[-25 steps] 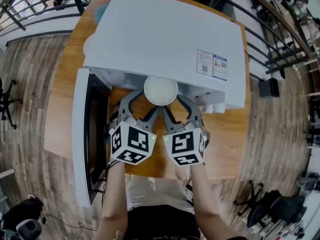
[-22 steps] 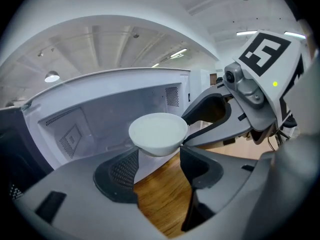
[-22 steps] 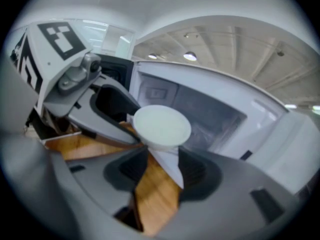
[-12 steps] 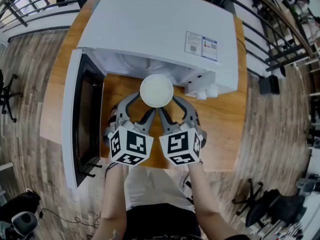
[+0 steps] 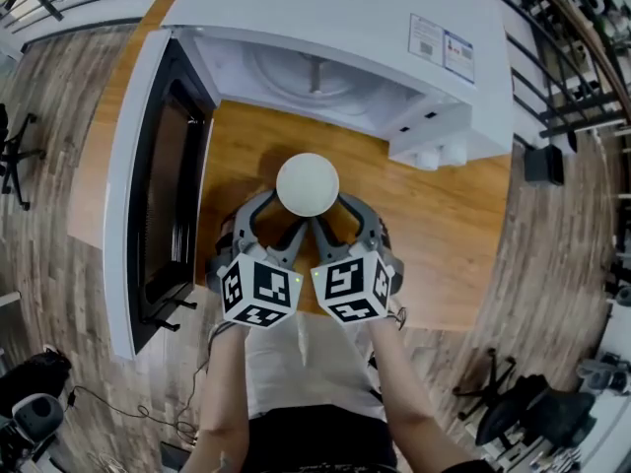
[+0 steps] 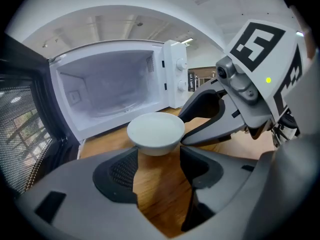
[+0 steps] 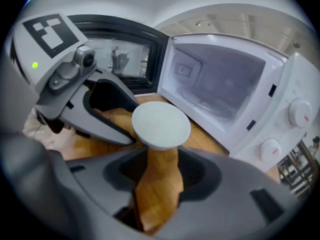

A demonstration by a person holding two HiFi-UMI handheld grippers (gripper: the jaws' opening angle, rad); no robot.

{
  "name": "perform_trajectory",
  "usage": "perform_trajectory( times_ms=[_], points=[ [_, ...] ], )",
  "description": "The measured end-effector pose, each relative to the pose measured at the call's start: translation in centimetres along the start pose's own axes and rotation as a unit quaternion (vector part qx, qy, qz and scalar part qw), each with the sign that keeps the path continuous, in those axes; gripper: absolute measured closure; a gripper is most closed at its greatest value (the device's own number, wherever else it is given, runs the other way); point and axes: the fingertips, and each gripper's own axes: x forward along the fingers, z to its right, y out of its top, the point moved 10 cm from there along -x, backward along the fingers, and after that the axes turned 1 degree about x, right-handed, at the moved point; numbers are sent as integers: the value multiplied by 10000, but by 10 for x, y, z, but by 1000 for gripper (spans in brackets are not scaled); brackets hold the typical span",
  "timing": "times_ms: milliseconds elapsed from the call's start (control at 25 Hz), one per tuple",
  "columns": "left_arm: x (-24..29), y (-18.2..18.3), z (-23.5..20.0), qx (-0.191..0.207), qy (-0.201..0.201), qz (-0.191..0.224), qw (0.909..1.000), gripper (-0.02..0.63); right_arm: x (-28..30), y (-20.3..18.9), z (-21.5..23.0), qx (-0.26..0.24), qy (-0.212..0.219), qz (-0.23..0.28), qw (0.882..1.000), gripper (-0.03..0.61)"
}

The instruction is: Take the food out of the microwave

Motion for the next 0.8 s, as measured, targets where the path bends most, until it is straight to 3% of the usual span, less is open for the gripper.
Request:
perform_trajectory(
  times_ms=[800],
  points=[
    [1,-12,2,-250,-285,-239,9990,327,-1,-5,-13,72,-13,-338,9994,373]
  ],
)
